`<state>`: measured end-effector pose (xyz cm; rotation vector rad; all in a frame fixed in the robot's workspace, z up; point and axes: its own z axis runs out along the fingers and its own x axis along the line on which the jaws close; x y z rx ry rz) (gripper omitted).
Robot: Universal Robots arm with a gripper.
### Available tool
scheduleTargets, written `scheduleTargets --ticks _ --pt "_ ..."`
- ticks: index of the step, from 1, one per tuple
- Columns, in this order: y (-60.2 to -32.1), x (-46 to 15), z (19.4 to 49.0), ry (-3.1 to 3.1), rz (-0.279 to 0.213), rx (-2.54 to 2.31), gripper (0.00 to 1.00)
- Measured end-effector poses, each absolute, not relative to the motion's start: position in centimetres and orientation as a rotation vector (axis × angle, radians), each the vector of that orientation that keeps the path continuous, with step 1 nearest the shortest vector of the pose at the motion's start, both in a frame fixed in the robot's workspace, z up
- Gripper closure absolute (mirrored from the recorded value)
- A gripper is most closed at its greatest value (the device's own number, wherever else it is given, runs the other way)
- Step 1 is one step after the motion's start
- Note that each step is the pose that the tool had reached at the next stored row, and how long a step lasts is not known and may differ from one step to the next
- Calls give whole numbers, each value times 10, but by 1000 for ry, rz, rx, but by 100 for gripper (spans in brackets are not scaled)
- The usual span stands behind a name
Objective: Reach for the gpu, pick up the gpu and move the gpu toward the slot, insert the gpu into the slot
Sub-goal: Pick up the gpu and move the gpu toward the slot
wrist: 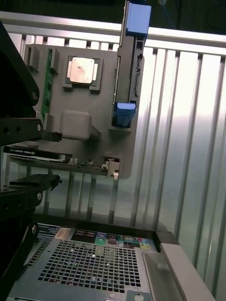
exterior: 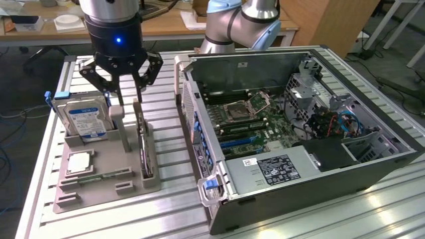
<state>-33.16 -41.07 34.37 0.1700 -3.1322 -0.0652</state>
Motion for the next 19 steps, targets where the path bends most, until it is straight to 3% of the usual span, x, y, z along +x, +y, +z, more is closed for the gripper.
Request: scheduleTargets --ticks 19 --pt "-420 -332 337 -3132 -54 169 59"
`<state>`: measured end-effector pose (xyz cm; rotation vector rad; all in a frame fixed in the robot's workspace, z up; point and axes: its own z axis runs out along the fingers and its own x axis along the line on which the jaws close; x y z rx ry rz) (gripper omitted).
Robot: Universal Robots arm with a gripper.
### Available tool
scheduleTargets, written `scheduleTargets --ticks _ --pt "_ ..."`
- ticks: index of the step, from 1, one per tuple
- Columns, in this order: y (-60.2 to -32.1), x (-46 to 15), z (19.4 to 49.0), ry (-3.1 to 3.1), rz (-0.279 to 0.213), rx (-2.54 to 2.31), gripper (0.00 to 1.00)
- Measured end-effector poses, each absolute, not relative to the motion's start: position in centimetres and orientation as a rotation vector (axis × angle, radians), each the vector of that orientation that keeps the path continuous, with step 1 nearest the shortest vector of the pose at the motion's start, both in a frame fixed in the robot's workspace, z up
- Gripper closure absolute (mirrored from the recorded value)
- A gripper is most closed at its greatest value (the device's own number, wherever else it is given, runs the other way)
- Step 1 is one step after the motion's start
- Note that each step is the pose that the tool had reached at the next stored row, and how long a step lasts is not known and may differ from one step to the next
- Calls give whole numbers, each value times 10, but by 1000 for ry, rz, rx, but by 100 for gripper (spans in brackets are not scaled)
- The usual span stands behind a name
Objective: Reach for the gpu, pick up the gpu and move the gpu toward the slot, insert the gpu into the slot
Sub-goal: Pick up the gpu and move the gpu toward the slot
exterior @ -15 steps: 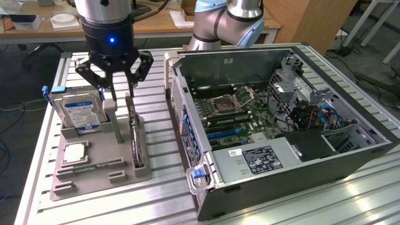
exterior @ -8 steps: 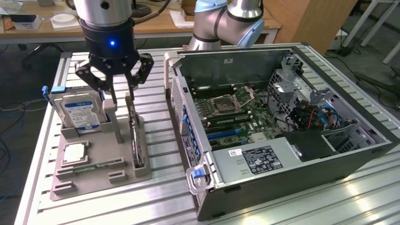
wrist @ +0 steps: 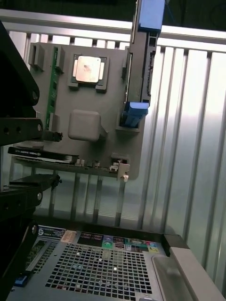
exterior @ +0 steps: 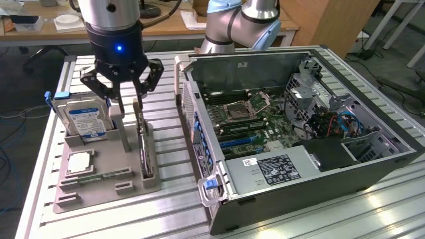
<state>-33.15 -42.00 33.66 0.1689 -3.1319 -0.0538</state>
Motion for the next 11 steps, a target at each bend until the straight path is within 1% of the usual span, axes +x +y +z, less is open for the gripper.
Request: scheduleTargets --ticks 11 --pt "-421 -332 324 -3139 -53 155 59"
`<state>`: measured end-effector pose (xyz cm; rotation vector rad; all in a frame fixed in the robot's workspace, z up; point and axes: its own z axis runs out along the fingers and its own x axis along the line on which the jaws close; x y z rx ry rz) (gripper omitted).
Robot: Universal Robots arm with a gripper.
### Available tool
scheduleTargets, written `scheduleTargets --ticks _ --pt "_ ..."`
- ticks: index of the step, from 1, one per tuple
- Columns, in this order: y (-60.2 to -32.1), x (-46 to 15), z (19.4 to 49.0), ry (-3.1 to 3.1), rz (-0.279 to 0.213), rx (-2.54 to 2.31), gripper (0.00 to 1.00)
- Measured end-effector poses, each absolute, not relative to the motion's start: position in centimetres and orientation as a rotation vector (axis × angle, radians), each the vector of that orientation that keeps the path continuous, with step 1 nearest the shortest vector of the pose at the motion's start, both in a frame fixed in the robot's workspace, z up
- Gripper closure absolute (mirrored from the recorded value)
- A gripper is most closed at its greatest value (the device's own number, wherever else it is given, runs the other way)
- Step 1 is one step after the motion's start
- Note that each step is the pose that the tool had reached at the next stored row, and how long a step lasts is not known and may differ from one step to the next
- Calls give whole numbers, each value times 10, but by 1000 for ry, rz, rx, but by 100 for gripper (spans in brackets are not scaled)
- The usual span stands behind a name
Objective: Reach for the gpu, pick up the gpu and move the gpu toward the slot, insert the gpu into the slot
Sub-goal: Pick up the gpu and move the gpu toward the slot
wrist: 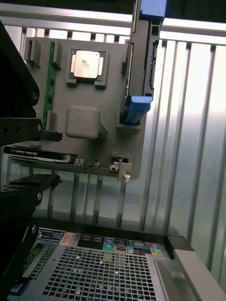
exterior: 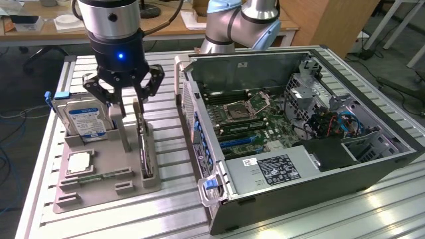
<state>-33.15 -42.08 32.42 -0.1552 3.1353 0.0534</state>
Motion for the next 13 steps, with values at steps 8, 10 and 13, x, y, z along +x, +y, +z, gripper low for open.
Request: scheduleTargets --ticks 8,10,13 --pt "-424 -331 320 3136 53 -118 59" --pt "-424 -331 318 3136 53 -117 59" --pt "-424 -331 314 3136 53 -117 59"
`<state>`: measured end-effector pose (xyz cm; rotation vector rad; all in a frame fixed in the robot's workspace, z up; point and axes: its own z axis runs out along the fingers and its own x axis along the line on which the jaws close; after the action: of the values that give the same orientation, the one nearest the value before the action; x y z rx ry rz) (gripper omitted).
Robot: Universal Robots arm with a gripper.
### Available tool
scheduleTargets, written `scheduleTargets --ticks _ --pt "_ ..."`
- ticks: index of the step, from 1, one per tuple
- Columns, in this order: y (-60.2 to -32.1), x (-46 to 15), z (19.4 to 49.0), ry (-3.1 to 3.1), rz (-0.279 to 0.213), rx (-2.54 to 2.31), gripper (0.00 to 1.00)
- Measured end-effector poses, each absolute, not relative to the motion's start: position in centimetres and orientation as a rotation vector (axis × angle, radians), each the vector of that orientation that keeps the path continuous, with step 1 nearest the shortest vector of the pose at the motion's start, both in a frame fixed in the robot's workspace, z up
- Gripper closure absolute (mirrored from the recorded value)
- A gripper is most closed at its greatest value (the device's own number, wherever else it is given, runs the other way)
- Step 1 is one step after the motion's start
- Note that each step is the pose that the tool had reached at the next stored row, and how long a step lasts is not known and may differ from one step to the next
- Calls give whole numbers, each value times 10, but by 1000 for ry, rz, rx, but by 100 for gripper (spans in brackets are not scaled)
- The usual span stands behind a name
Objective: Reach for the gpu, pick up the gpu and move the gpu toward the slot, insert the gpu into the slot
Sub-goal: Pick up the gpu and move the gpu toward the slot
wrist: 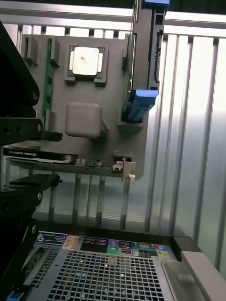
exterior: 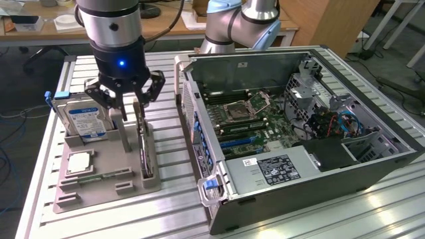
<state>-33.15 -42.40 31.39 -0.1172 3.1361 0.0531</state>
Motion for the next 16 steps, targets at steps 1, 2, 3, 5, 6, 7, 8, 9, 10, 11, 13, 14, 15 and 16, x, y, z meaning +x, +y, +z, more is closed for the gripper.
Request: scheduleTargets --ticks 1,2,3,5,6,7,8,9,10,11,13,14,15,16 --pt "-424 -331 312 3136 53 -117 59" --pt "-424 -331 311 3136 53 -117 59" --pt "-424 -331 309 3136 53 -117 59" --pt "-424 -331 306 3136 53 -117 59" --pt "-424 -331 305 3136 53 -117 59" --pt "-424 -331 304 3136 53 -117 59" --pt "-424 -331 303 3135 53 -117 59" --pt "-424 -331 303 3135 53 -117 59" --pt "-424 -331 301 3135 53 -117 59" --pt "-424 -331 300 3135 53 -117 59" --pt "-424 -331 298 3135 53 -117 59" --pt "-424 -331 297 3135 53 -117 59" --pt "-424 -331 296 3135 53 -117 59" --pt "-424 -331 295 3135 53 -117 59"
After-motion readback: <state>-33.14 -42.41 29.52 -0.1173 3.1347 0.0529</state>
